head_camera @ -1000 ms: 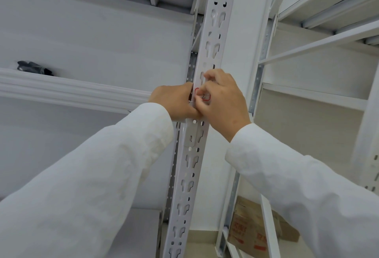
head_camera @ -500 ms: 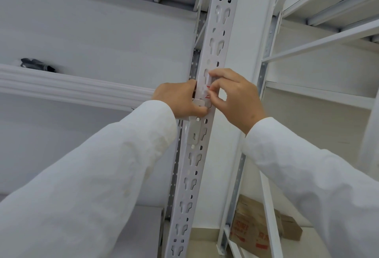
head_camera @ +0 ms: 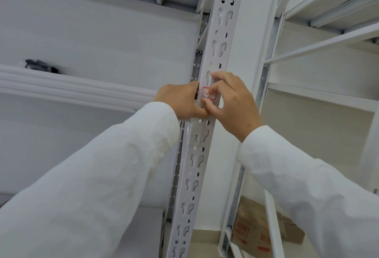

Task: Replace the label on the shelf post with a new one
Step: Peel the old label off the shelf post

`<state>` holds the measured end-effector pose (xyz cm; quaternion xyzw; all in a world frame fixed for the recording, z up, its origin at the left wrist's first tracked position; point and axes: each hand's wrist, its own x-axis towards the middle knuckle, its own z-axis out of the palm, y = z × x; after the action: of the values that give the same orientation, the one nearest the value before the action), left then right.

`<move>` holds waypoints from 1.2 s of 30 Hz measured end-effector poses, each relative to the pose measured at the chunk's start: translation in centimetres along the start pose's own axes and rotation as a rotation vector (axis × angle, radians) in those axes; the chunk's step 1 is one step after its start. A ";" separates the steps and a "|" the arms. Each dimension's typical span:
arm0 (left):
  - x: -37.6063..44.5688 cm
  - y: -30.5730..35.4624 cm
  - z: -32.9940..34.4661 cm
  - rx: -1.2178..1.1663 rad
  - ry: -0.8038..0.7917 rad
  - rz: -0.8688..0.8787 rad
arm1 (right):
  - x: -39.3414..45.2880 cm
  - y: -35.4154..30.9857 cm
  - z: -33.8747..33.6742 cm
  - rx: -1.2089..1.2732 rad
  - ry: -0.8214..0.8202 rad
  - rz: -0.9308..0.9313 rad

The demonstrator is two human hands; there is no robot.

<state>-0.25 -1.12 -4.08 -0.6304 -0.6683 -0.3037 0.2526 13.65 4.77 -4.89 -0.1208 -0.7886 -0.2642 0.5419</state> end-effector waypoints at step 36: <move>-0.1 -0.2 0.0 -0.014 0.002 -0.010 | 0.1 -0.1 0.0 -0.077 0.047 0.015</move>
<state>-0.44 -1.17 -4.22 -0.6286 -0.6688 -0.3104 0.2473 13.52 4.71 -4.82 -0.1412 -0.7640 -0.2930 0.5572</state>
